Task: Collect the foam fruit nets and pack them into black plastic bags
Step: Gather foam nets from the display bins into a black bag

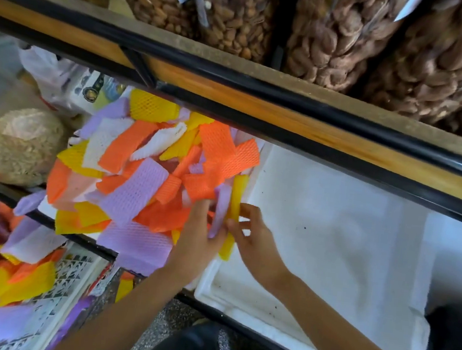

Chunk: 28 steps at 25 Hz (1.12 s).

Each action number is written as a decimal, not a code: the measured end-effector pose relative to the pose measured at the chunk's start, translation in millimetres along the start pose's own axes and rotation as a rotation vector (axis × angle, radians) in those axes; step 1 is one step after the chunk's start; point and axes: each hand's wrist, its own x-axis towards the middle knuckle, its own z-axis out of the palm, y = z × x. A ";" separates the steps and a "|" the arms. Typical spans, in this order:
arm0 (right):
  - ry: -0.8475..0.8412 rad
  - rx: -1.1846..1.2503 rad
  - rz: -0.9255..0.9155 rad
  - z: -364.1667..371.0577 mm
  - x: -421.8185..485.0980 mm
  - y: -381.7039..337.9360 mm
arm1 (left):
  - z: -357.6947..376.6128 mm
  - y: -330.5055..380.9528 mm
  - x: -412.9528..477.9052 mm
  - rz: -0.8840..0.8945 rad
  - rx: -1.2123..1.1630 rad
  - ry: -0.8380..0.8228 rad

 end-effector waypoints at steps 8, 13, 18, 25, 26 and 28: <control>0.140 -0.097 0.083 0.1 -10.2 14.5 | -39.1 -16.1 -53.5 0.097 0.118 -0.405; 0.073 -0.134 0.083 7.5 -17.7 13.6 | -90.2 -90.8 -65.3 -0.019 0.520 -0.385; 0.007 -0.178 0.103 17.1 -24.9 9.3 | -100.1 -123.3 -55.4 0.076 0.711 -0.351; 0.151 -0.336 0.117 10.6 -41.1 11.9 | -97.6 -57.7 -57.5 -0.123 0.433 -0.010; 0.144 -0.342 0.116 14.1 -42.7 10.7 | -89.5 -46.1 -59.8 -0.150 0.342 0.003; 0.078 -0.228 0.106 28.1 -45.6 5.6 | -69.5 -24.3 -61.2 -0.159 0.152 -0.010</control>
